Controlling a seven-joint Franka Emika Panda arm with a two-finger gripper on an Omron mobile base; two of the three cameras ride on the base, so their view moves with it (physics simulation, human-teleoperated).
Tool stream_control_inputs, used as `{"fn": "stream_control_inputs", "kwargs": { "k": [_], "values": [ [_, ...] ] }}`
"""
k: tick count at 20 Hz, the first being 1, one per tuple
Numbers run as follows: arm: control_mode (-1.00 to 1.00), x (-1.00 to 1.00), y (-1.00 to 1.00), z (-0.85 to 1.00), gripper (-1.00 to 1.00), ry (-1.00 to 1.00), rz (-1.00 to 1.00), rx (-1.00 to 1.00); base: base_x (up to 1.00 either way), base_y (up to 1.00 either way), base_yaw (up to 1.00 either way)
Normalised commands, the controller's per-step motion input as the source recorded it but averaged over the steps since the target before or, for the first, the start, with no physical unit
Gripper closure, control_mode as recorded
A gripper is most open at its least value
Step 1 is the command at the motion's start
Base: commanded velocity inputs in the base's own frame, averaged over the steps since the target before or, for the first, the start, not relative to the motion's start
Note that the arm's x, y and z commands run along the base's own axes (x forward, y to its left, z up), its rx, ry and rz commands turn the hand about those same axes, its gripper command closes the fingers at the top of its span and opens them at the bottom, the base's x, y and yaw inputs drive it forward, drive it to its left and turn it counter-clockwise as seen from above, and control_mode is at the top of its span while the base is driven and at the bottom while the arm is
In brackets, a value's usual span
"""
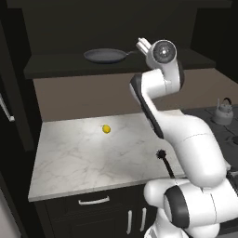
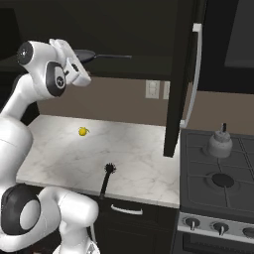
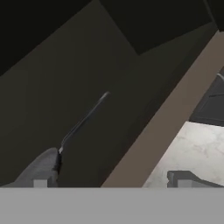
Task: Pick the pan from the cabinet and place it on the stove. Then turn on the stove burner for the pan.
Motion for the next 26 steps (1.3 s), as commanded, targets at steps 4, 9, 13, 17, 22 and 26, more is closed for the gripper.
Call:
{"fn": "stream_control_inputs", "kwargs": {
  "k": [4,9,13,17,22,26],
  "values": [
    [-1.0,0.32,0.07,0.06,-1.0,0.03,-0.12,0.0,0.0,0.0,0.0],
    [-1.0,0.22,0.09,0.0,-1.0,0.02,-0.12,0.0,0.0,0.0,0.0],
    [-1.0,0.11,0.0,0.0,-1.0,0.0,-0.08,0.0,0.0,0.0,0.0],
    [-1.0,0.03,0.0,0.0,-1.0,0.04,-0.02,0.0,0.0,0.0,0.0],
    [-1.0,0.08,0.0,0.0,-1.0,0.03,0.0,0.0,0.0,0.0,0.0],
    [-1.0,0.3,0.13,0.0,-1.0,0.07,-0.02,0.0,0.0,0.0,0.0]
  ]
}}
